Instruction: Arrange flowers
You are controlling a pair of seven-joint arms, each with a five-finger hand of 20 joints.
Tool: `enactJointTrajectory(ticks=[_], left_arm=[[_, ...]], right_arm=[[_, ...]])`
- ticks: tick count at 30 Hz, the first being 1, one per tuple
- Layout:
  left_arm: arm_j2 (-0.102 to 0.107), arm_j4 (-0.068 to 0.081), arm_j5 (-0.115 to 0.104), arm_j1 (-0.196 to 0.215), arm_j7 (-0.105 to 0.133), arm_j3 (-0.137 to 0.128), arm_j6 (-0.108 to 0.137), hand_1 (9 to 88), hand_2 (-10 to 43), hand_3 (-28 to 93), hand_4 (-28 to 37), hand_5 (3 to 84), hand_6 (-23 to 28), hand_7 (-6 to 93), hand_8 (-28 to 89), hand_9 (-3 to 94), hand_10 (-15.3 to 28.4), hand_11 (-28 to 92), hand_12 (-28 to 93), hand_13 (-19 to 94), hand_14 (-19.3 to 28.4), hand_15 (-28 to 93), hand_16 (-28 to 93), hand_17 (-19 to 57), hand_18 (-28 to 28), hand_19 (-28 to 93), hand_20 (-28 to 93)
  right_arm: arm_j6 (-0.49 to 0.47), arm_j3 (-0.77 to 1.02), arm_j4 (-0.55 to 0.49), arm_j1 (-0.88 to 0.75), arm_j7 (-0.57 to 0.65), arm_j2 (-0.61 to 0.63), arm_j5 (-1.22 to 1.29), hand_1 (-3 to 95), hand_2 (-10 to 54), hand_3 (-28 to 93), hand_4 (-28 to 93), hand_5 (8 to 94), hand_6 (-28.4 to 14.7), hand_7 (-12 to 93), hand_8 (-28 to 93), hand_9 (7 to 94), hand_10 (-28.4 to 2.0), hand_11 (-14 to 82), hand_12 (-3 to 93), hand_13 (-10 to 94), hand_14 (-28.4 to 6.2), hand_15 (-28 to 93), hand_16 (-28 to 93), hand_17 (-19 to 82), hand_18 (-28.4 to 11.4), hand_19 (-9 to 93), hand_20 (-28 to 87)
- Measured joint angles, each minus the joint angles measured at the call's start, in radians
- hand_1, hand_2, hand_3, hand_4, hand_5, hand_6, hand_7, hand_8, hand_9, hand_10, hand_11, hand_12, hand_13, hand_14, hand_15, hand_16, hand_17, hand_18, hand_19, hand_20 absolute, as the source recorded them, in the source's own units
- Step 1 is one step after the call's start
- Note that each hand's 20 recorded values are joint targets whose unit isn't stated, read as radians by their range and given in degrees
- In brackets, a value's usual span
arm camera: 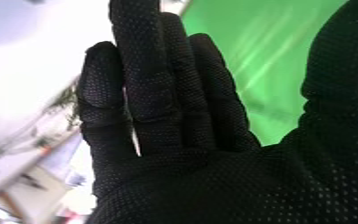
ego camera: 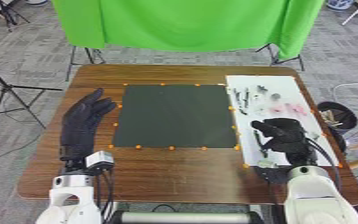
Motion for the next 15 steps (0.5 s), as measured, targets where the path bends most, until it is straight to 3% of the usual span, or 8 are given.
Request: enactJointTrajectory(ticks=[4,11,15], left_arm=[[0.022,0.003,0.002,0.004,-0.016,0.01,-0.005,27.3,-3.8,70,-22.4,51.2,2.2,15.7,-7,51.2,14.3,21,13,42,18.4,27,-1,11.5,10.9,6,20],[0.024,0.007,0.006,0.01,-0.034,0.017,-0.012,27.4,-4.0,70,-22.3,51.0,2.3,15.5,-7,51.2,14.4,21,13,42,18.4,28,-1,11.5,10.9,6,20],[0.026,0.008,0.009,0.011,-0.041,0.018,-0.015,27.4,-4.0,70,-22.3,50.9,2.3,15.4,-7,51.1,14.4,21,13,42,18.3,28,-1,11.4,10.9,7,20]], right_arm=[[-0.112,-0.05,0.017,0.033,0.101,0.037,-0.217,29.8,-9.5,66,-23,58.1,-3.9,16,-8,68.8,-16.4,21.1,20.5,75,-10.4,45,24,40,-20.2,77,46],[-0.153,-0.085,0.066,0.081,0.126,0.067,-0.469,30.2,-9.5,66,-23,59.8,-3.6,17,-8,70.2,-16.2,21.8,21.0,76,-10.0,47,25,41,-20.3,78,46],[-0.2,-0.09,0.081,0.102,0.139,0.08,-0.515,31.4,-9.5,65,-23,63.3,-3.1,18,-8,74.4,-14.4,22.6,20.8,82,-6.9,47,26,47,-18.6,83,45]])
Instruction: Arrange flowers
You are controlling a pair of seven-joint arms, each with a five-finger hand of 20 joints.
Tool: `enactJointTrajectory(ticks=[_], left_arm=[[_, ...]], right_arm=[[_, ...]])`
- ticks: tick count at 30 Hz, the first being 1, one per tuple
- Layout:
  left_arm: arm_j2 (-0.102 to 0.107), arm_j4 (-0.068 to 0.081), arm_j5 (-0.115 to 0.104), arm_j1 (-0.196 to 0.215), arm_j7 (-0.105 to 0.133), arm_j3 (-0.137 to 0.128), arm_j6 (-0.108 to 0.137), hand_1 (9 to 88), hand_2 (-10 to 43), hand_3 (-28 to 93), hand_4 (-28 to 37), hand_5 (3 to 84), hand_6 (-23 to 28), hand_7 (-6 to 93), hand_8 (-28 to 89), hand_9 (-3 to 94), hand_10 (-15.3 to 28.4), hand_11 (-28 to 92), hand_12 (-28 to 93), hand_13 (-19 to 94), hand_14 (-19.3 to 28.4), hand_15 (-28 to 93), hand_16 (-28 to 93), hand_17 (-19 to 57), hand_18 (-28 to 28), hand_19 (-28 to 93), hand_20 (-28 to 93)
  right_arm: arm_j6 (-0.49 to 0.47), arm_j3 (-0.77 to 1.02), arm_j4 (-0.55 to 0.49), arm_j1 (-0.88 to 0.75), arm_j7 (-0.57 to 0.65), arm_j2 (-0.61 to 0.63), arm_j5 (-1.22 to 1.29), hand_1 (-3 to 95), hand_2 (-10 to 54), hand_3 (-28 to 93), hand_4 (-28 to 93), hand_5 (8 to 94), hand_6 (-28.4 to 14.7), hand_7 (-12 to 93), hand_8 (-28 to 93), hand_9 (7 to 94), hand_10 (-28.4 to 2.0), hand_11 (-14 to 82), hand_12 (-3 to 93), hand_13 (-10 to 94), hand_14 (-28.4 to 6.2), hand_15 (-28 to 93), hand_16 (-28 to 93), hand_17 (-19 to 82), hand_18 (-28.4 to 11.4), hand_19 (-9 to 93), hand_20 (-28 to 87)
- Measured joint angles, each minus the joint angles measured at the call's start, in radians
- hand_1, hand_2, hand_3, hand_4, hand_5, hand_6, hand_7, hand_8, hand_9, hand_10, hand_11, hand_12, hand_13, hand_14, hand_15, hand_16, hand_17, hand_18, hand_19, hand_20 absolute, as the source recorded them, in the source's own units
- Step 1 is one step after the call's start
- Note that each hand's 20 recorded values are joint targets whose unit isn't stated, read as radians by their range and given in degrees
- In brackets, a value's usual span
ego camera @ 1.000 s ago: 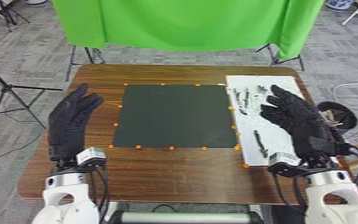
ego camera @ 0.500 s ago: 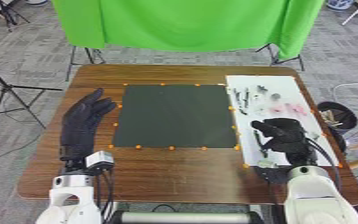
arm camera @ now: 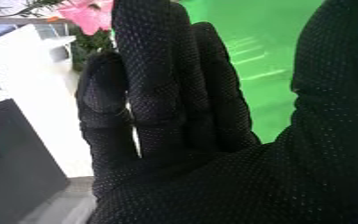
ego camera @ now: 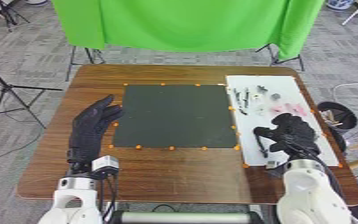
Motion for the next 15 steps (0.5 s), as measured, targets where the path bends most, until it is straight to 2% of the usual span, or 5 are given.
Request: enactJointTrajectory(ticks=[3,7,15], left_arm=[[0.003,0.0,0.001,0.002,-0.006,0.0,-0.001,27.4,-4.0,70,-22.2,50.9,2.3,15.2,-7,51.0,14.5,21,13,42,18.3,28,-1,11.4,10.9,7,20],[0.008,0.0,0.002,0.006,-0.015,-0.001,-0.004,27.4,-4.1,70,-22.3,50.8,2.3,15.2,-7,50.9,14.4,21,13,42,18.4,28,-1,11.3,10.9,7,20],[0.011,0.0,0.003,0.011,-0.026,0.0,-0.008,27.4,-4.0,70,-22.2,50.7,2.3,15.1,-7,50.9,14.4,21,13,42,18.4,28,-1,11.2,10.8,7,20]], right_arm=[[-0.048,-0.013,0.012,0.015,0.017,0.008,0.002,32.5,-9.5,65,-23,68.1,-3.2,17,-8,81.7,-14.0,22.1,20.4,90,-4.3,44,28,56,-15.1,87,41],[-0.073,-0.028,0.027,0.024,0.043,0.016,0.016,34.9,-9.5,65,-20,72.0,-3.5,16,-8,86.3,-13.5,21.5,20.4,94,-2.8,44,29,61,-12.4,91,34],[-0.177,-0.035,0.028,0.034,0.089,0.016,0.062,36.2,-9.5,65,-18,74.1,-3.9,16,-8,89.3,-13.6,21.4,20.1,94,-1.7,49,25,64,-10.7,93,31]])
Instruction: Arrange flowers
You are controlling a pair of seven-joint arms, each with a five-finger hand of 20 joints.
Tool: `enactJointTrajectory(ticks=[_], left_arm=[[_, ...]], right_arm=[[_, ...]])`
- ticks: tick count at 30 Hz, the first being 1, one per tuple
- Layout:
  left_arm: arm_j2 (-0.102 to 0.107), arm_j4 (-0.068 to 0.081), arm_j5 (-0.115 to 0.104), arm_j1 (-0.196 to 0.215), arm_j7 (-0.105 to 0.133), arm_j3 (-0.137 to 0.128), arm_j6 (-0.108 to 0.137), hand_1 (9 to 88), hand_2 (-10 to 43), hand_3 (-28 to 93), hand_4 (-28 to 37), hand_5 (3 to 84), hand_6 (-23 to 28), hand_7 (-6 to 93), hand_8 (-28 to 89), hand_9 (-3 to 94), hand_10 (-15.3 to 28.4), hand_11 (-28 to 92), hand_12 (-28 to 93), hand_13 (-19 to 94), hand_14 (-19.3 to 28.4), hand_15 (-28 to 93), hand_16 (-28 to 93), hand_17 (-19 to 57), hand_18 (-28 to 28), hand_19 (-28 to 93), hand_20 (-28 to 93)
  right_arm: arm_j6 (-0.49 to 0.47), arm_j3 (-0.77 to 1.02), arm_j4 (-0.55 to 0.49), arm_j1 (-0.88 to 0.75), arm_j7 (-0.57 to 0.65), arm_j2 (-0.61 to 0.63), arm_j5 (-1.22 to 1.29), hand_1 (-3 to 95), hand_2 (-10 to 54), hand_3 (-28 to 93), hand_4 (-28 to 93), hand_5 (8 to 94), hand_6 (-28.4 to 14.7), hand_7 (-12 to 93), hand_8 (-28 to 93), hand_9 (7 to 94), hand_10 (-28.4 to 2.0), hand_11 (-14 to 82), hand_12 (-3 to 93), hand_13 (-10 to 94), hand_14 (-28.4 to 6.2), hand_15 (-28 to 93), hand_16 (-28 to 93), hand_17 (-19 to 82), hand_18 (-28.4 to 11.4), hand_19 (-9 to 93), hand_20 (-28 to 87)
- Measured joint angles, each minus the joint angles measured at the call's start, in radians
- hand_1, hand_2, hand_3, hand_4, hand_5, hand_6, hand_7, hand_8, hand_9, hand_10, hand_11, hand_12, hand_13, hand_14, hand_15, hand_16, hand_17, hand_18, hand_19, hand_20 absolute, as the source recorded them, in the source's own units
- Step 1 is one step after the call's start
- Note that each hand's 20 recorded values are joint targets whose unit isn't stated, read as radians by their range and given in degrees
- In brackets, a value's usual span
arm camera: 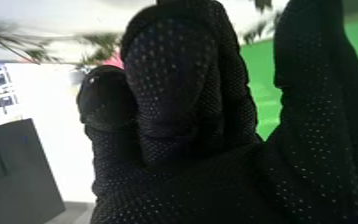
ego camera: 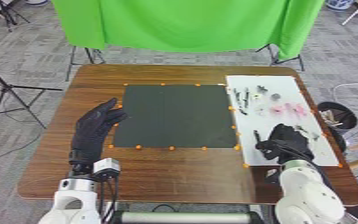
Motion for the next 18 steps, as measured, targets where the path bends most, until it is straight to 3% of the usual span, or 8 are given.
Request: enactJointTrajectory(ticks=[12,18], left_arm=[[0.0,0.0,0.003,0.0,-0.012,0.002,-0.013,27.5,-4.1,70,-22.2,50.7,2.4,14.9,-7,50.6,14.4,21,13,42,18.4,27,-1,11.0,10.9,6,20],[-0.001,0.0,0.004,0.0,-0.019,0.002,-0.016,27.5,-4.0,70,-22.0,50.6,2.4,14.8,-7,50.6,14.4,21,13,41,18.5,28,-1,10.9,10.9,6,20]], right_arm=[[-0.04,-0.021,-0.004,0.021,0.037,-0.023,0.044,42.2,-9.5,66,-18,75.2,-4.3,16,-8,93.0,-12.5,24.3,20.1,94,-0.9,54,19,69,-8.2,92,27],[-0.05,-0.023,-0.021,0.025,0.057,-0.039,0.089,50.7,-9.5,60,-15,75.6,-5.4,14,8,93.7,-12.0,25.1,20.1,94,-0.6,55,16,72,-6.4,90,24]])
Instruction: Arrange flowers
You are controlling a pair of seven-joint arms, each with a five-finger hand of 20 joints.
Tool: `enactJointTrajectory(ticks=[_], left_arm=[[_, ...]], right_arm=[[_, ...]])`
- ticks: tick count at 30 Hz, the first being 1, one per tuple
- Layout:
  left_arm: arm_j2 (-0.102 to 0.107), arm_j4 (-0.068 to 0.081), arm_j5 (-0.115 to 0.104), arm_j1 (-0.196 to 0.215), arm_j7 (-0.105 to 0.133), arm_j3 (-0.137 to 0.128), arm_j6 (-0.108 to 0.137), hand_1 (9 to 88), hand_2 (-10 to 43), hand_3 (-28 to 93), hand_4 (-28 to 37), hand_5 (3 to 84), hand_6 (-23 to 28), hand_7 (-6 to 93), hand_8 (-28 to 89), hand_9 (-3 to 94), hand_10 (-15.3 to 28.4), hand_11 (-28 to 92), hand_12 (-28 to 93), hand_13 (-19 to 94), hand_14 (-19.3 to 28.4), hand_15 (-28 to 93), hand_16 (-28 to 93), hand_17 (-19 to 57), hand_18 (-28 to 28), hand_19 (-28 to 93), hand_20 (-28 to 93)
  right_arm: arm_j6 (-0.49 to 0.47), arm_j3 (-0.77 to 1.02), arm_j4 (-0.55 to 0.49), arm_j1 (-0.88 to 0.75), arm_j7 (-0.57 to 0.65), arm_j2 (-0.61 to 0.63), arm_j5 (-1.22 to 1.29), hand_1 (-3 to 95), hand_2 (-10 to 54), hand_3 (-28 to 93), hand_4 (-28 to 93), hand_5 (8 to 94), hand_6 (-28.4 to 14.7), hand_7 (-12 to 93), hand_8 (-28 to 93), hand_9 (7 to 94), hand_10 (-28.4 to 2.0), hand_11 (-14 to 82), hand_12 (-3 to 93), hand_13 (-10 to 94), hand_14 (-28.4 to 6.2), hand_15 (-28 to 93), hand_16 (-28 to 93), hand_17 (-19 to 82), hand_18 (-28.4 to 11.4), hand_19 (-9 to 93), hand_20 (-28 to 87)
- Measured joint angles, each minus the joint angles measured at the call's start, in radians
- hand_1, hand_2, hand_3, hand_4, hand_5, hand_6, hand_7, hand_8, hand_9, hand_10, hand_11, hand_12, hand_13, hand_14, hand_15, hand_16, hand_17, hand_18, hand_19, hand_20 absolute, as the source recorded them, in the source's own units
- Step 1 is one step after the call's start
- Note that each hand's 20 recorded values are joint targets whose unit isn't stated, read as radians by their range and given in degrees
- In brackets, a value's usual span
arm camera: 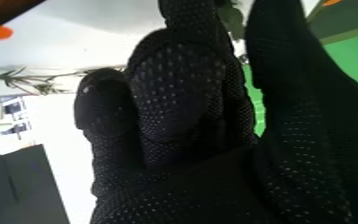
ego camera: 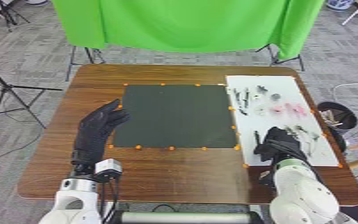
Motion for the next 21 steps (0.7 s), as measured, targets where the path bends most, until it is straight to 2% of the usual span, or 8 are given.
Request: enactJointTrajectory(ticks=[3,6,14,15,21], left_arm=[[-0.001,0.0,0.0,0.001,-0.002,-0.001,-0.002,27.5,-4.0,70,-22.0,50.6,2.5,14.8,-7,50.6,14.5,21,13,41,18.5,28,-1,10.9,10.8,6,20],[-0.001,0.0,-0.001,0.001,-0.005,-0.002,-0.004,27.5,-4.0,70,-22.0,50.6,2.5,14.7,-7,50.6,14.5,21,13,41,18.6,28,-1,10.8,10.8,6,20],[-0.005,0.0,-0.003,0.001,-0.015,-0.003,-0.011,27.6,-4.1,70,-22.0,50.4,2.5,14.7,-7,50.5,14.4,21,13,41,18.5,27,-1,10.7,10.8,6,19],[-0.007,0.0,-0.003,0.001,-0.017,-0.003,-0.013,27.6,-4.1,70,-22.0,50.4,2.5,14.6,-7,50.5,14.4,21,13,41,18.5,28,-1,10.7,10.8,6,19],[-0.012,0.0,-0.002,0.001,-0.027,-0.003,-0.019,27.5,-4.0,70,-21.9,50.4,2.6,14.5,-7,50.3,14.4,21,13,41,18.6,28,-1,10.6,10.7,6,19]], right_arm=[[0.001,0.001,-0.008,0.002,0.008,-0.006,0.032,57.8,-9.5,53,-11,76.3,-5.9,13,11,93.7,-11.1,24.2,24.3,94,-0.4,55,15,73,-5.5,89,24],[0.005,0.006,-0.011,0.004,0.013,-0.01,0.059,61.2,-9.5,52,-9,76.4,-6.1,13,12,93.7,-10.5,24.0,25.5,94,-0.3,55,15,73,-5.1,87,25],[0.011,0.005,-0.008,0.005,0.013,-0.011,0.057,65.1,-9.5,55,-9,79.0,-5.3,17,16,93.7,-9.4,25.1,28.8,94,0.3,57,15,74,-4.8,86,29],[0.017,0.003,-0.005,0.004,0.01,-0.011,0.052,65.0,-9.5,56,-8,79.8,-4.8,18,17,93.7,-9.3,24.9,29.5,94,0.4,57,15,74,-4.8,84,34],[0.106,-0.011,0.025,-0.004,-0.017,-0.008,0.023,63.2,-9.5,59,-5,79.5,-5.4,26,16,93.7,-10.9,25.4,32.6,94,-0.2,57,17,75,-4.2,83,42]])
